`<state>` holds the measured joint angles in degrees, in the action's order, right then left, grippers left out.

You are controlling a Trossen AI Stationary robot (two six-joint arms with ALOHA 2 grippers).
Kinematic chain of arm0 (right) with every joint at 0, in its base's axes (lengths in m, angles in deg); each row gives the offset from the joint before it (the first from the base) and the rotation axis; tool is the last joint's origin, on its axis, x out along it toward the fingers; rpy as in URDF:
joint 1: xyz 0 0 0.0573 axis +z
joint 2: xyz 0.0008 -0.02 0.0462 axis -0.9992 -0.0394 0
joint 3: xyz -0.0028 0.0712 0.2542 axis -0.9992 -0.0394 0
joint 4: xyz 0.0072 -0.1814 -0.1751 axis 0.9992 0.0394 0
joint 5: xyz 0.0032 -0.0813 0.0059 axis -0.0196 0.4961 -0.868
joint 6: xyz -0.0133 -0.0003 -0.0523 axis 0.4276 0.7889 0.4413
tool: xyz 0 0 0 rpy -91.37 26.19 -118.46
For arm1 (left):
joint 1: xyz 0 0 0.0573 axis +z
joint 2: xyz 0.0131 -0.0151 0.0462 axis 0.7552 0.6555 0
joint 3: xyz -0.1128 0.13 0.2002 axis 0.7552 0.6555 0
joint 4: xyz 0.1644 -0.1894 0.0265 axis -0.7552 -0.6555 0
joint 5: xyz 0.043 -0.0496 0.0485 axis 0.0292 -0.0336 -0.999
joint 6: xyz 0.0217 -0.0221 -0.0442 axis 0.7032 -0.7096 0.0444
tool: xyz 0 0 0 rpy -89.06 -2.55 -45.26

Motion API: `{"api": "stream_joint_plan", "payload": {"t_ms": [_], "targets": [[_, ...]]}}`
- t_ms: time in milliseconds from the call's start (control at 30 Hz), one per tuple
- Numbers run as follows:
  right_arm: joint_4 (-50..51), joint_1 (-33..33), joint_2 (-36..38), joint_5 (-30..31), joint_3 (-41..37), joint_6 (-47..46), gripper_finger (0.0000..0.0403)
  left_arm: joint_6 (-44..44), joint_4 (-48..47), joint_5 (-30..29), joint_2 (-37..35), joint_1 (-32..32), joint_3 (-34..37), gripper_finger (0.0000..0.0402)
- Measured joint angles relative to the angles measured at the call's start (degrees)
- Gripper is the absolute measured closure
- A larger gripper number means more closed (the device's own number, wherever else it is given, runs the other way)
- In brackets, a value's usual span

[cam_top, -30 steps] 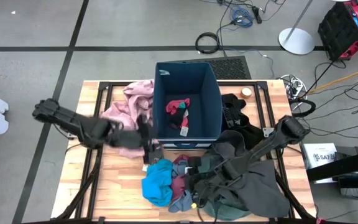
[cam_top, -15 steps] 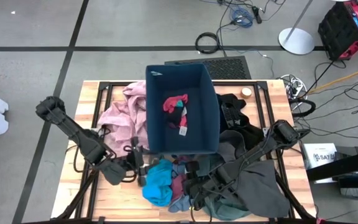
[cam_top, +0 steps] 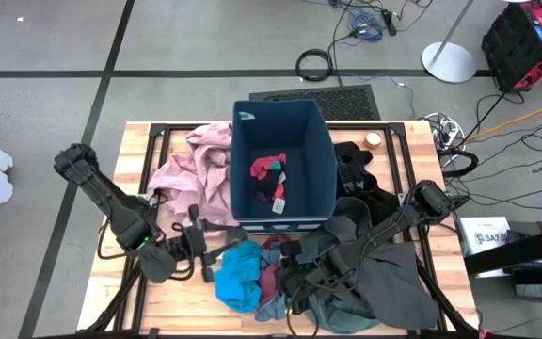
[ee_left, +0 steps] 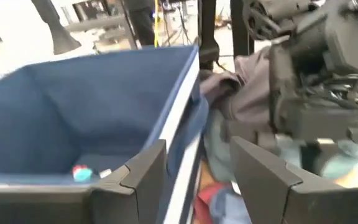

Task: Sort clothes
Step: Put the pink underwear into the blue laundry organizer

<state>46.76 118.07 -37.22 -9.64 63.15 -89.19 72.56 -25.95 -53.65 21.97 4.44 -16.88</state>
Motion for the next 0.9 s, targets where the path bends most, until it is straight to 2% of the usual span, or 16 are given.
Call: {"api": "stream_joint_plan", "payload": {"t_ms": [167, 333, 500, 667, 900], "targets": [[0.4, -0.3, -0.7, -0.1, 0.0, 0.2, 0.0238, -20.2, -14.0, -1.6, 0.1, -4.4, 0.9, 0.0213], [-0.3, -1.0, -1.9, -1.4, 0.0, 0.1, 0.0241, -30.0, -13.3, -3.9, 1.5, -7.2, 5.9, 0.0213], [-0.7, -2.0, -3.5, -1.5, 0.0, -1.2, 0.0283, -33.3, -10.1, -4.3, 3.7, -7.3, 8.6, 0.0213], [-0.6, -2.7, -3.3, -1.3, 0.0, -1.2, 0.0384, -32.5, -8.3, -4.5, 5.2, -7.2, 8.7, 0.0213], [1.4, -2.6, -2.4, -1.3, 3.4, 0.9, 0.0400, -32.3, -8.3, -4.5, 5.2, -7.2, 8.7, 0.0213]]}}
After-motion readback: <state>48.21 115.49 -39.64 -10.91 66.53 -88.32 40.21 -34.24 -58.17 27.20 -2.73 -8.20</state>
